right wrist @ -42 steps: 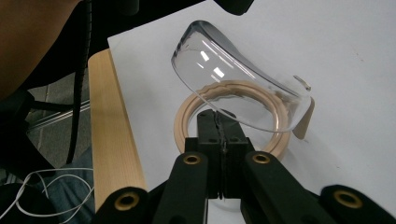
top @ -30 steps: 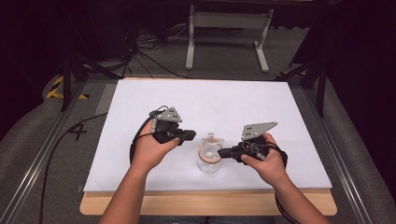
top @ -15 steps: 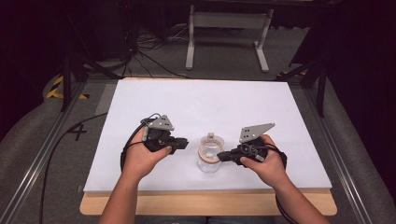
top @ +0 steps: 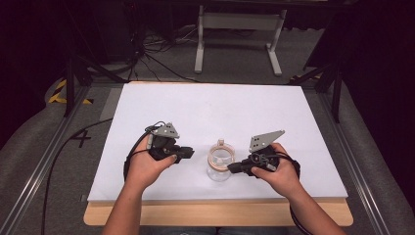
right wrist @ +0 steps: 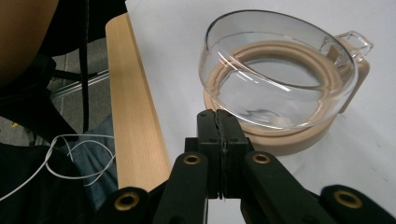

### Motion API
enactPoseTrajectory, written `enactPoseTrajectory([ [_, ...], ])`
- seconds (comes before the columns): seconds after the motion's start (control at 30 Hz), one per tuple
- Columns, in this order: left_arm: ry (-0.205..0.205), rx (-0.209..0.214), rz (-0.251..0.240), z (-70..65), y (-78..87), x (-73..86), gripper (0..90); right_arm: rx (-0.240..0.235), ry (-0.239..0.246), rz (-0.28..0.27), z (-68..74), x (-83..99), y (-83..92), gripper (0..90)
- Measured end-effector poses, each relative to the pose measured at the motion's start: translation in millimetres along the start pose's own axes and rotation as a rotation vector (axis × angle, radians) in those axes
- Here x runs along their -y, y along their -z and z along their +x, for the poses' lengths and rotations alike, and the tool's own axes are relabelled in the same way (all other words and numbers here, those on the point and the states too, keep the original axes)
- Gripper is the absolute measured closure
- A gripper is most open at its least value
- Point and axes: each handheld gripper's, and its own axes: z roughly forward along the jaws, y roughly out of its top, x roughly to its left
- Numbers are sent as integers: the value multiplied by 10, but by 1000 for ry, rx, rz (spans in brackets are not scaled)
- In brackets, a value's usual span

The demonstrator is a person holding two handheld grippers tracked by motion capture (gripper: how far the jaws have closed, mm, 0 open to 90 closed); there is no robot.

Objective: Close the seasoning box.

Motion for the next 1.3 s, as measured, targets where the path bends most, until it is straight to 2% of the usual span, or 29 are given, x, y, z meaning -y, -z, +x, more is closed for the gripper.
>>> enactPoseTrajectory([
  [0.2, 9, 2, 3, 16, -3, 12, 824, -19, 8, 32, 31, 7, -8, 900],
  [0.37, 18, -3, -1, 29, -10, 22, 807, -5, 8, 11, 29, 9, 34, 900],
  [0.47, 24, -13, -11, 51, -13, 41, 800, 35, -4, -31, -16, 18, 138, 894],
  [0.6, 47, -25, -22, 79, -7, 71, 781, 96, -41, -99, -125, 51, 300, 824],
  [0.63, 41, -31, -21, 91, -5, 76, 774, 120, -52, -115, -164, 68, 348, 802],
  [0.77, 61, -58, -56, 163, -6, 131, 713, 217, -84, -152, -305, 144, 513, 740],
  [0.8, 62, -67, -56, 190, -5, 147, 700, 237, -88, -157, -325, 158, 538, 722],
  [0.83, 62, -67, -56, 190, -5, 147, 683, 237, -88, -157, -325, 158, 538, 722],
  [0.87, 70, -87, -57, 228, -7, 176, 683, 262, -92, -158, -356, 177, 572, 702],
  [0.9, 73, -103, -55, 258, -9, 200, 666, 292, -118, -169, -443, 238, 644, 657],
  [0.97, 100, -116, -51, 308, -19, 246, 665, 300, -129, -171, -471, 258, 662, 644],
  [1.0, 100, -123, -49, 355, -26, 279, 660, 312, -139, -168, -512, 286, 681, 633],
  [1.07, 111, -138, -45, 417, -45, 337, 647, 354, -151, -153, -602, 356, 705, 617],
  [1.17, 138, -156, -40, 494, -79, 417, 631, 409, -165, -142, -717, 454, 708, 608],
  [1.3, 145, -184, -19, 606, -133, 521, 594, 438, -203, -119, -872, 596, 668, 605],
])
